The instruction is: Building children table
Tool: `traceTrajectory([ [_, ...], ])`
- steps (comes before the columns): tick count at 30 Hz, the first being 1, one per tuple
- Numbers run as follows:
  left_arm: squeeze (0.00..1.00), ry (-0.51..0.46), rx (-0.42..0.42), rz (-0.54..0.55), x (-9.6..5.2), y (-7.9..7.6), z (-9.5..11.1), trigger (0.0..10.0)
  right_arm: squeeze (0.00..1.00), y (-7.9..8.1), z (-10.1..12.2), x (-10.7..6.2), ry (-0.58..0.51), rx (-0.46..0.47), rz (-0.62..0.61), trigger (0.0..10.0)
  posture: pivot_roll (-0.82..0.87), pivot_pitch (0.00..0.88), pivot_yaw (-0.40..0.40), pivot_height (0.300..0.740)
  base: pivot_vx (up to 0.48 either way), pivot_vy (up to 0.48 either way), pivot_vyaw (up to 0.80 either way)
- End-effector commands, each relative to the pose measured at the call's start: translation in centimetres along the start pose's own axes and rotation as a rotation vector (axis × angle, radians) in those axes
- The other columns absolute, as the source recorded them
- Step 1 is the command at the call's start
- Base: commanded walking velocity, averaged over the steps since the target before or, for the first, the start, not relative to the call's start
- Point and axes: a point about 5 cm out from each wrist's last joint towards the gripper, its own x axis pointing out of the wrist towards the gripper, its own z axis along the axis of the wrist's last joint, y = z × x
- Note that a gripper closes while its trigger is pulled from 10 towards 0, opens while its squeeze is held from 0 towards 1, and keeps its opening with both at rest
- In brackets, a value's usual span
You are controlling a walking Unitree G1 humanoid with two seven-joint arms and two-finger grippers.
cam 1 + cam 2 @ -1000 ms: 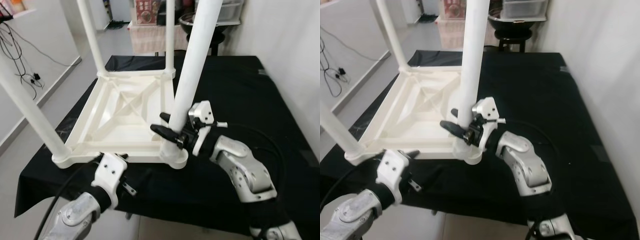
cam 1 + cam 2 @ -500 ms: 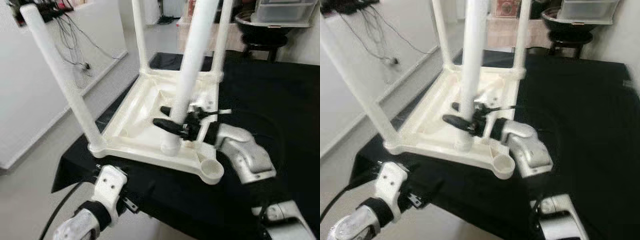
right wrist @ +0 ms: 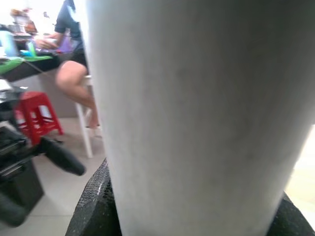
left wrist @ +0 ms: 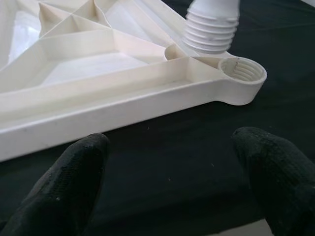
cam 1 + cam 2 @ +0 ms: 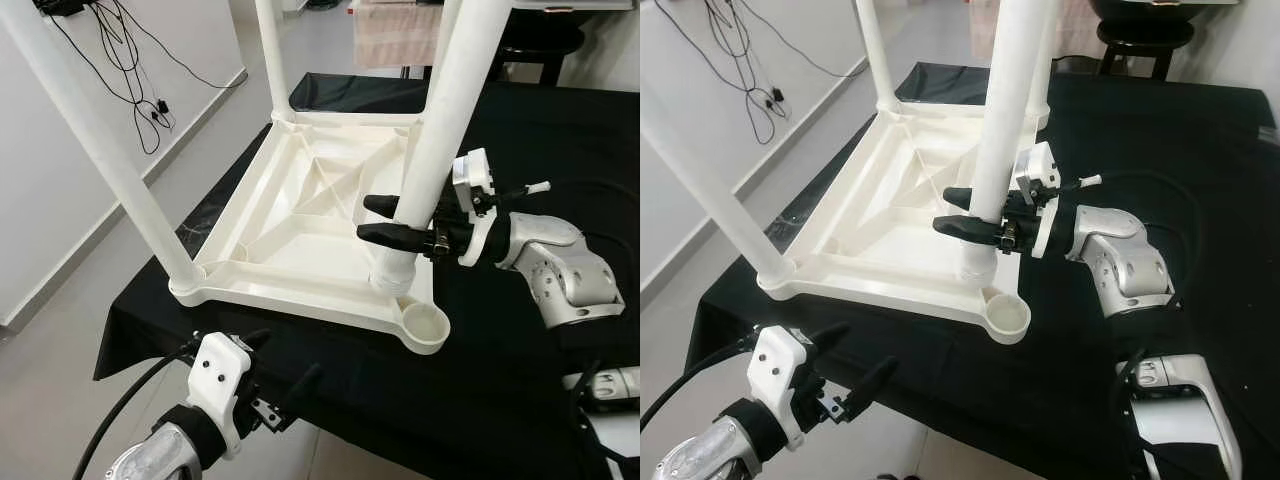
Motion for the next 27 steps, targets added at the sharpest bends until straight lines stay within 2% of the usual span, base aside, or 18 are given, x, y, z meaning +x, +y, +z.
traceTrajectory([
  [1, 0.0, 0.01, -0.006, -0.033, -0.3, -0.1, 0.0, 10.0, 0.0, 0.5, -0.2, -0.6, 0.022, 0.013, 0.059, 10.0, 0.03, 0.204, 0.078, 0.74, 0.0, 0.0, 0.0],
  [6, 0.0, 0.013, -0.021, -0.076, -0.4, -0.4, 0.2, 10.0, 0.0, 0.8, -0.9, -2.1, 0.094, 0.044, 0.107, 10.0, 0.03, 0.212, 0.079, 0.74, 0.0, 0.0, 0.0],
  [11, 0.0, 0.015, -0.025, -0.09, -0.5, -0.4, 0.2, 10.0, 0.0, 0.9, -1.2, -2.6, 0.124, 0.058, 0.125, 10.0, 0.03, 0.214, 0.079, 0.74, 0.0, 0.0, 0.0],
  [12, 0.0, 0.01, -0.027, -0.1, -0.5, -0.4, 0.3, 2.7, 0.0, 0.9, -1.5, -2.7, 0.141, 0.053, 0.115, 10.0, 0.03, 0.215, 0.079, 0.74, 0.0, 0.0, 0.0],
  [14, 0.0, 0.01, -0.027, -0.1, -0.5, -0.4, 0.3, 2.7, 0.0, 0.9, -1.5, -2.7, 0.141, 0.053, 0.115, 10.0, 0.03, 0.215, 0.079, 0.74, 0.0, 0.0, 0.0],
  [15, 0.0, 0.007, -0.034, -0.113, -0.5, -0.5, 0.4, 0.0, 0.0, 0.7, -1.7, -2.6, 0.148, 0.049, 0.102, 10.0, 0.03, 0.215, 0.077, 0.74, 0.0, 0.0, 0.0],
  [27, 0.0, 0.002, -0.055, -0.161, -0.6, -0.7, 0.5, 0.0, 0.0, 0.4, -1.9, -3.0, 0.128, 0.048, 0.076, 10.0, 0.03, 0.216, 0.075, 0.74, 0.0, 0.0, 0.0],
])
